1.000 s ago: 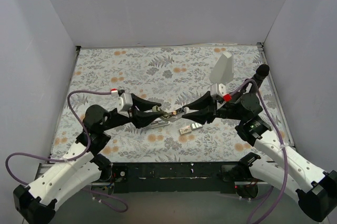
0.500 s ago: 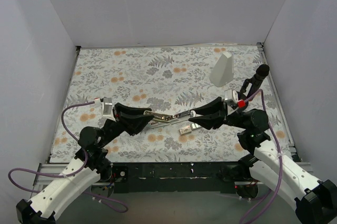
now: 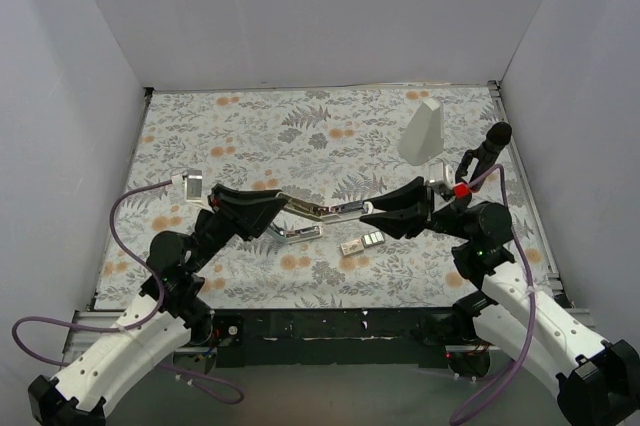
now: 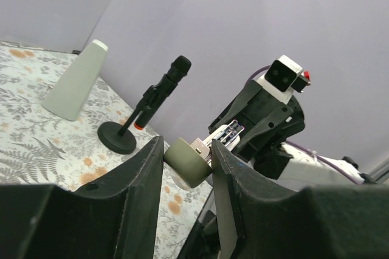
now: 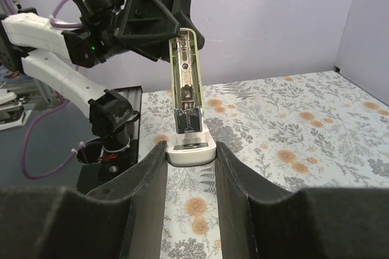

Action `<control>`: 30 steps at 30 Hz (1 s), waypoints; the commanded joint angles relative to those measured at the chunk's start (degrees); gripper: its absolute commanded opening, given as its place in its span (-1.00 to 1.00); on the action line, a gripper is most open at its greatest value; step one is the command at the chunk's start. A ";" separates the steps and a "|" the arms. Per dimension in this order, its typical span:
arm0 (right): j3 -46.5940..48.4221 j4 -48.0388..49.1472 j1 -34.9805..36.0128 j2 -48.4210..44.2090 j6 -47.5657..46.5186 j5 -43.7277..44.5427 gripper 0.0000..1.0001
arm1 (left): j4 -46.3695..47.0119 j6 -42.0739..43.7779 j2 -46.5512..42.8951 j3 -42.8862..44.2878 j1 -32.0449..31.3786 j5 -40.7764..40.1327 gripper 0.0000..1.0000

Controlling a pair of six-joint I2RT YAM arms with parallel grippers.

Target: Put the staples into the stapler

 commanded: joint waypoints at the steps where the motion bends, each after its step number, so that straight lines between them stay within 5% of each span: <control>1: 8.08 -11.64 -1.39 0.60 -8.72 0.36 -0.97 | -3.02 6.09 3.01 7.11 1.67 -4.92 -0.91; 6: 12.14 -20.39 -1.31 2.71 -13.65 0.27 -0.97 | -6.46 9.09 6.88 11.42 1.67 -4.65 -0.35; 21: 15.05 -25.32 -1.22 6.14 -17.78 1.32 -0.97 | -13.32 15.76 14.35 18.19 1.58 -1.23 0.27; 25: 15.13 -25.23 -1.22 6.93 -18.14 1.50 -0.97 | -16.83 27.06 18.04 21.97 1.58 7.98 0.51; 30: 14.43 -22.51 -1.22 7.11 -16.47 0.44 -0.97 | -24.03 45.98 26.02 28.11 1.67 26.10 0.56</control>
